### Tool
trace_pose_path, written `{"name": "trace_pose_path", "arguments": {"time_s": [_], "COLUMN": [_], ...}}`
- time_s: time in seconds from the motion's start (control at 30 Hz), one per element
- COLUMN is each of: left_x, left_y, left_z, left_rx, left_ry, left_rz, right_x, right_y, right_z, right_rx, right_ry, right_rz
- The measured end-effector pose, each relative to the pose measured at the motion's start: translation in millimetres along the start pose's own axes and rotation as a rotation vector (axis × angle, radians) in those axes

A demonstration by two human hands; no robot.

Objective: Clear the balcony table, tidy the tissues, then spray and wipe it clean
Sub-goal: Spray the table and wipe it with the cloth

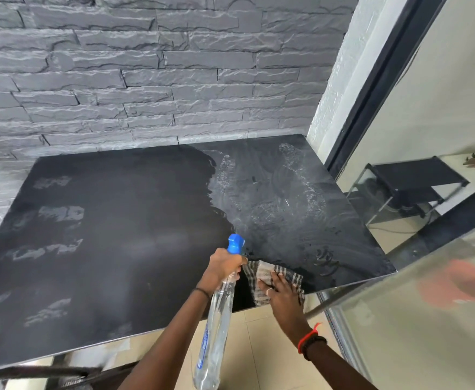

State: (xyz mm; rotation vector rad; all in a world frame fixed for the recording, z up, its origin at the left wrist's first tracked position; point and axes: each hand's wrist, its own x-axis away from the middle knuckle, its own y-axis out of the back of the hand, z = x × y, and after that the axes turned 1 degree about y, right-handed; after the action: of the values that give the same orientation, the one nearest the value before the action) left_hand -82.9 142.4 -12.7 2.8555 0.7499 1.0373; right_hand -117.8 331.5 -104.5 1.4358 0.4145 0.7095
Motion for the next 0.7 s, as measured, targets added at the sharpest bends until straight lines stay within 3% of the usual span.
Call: {"name": "trace_pose_path", "arguments": {"time_s": [0.17, 0.37, 0.53, 0.7], "left_x": [-14.2, -33.4, -47.3, -58.4], "left_y": [23.8, 44.3, 57.3, 65.6], "left_z": [0.0, -4.2, -12.5, -22.5], "left_rx": [-0.005, 0.079, 0.086, 0.091], "left_ry": [-0.001, 0.014, -0.001, -0.011], "left_rz": [-0.041, -0.046, -0.052, -0.052], "right_x": [-34.4, -97.9, -90.7, -50.3], "right_y": [17.1, 42.7, 35.4, 21.5], "right_z": [51.5, 22.0, -32.0, 16.6], "right_rx": [-0.047, -0.069, -0.096, -0.059], "right_ry": [0.118, 0.047, -0.136, -0.150], "right_rz": [0.063, 0.042, 0.059, -0.030]}}
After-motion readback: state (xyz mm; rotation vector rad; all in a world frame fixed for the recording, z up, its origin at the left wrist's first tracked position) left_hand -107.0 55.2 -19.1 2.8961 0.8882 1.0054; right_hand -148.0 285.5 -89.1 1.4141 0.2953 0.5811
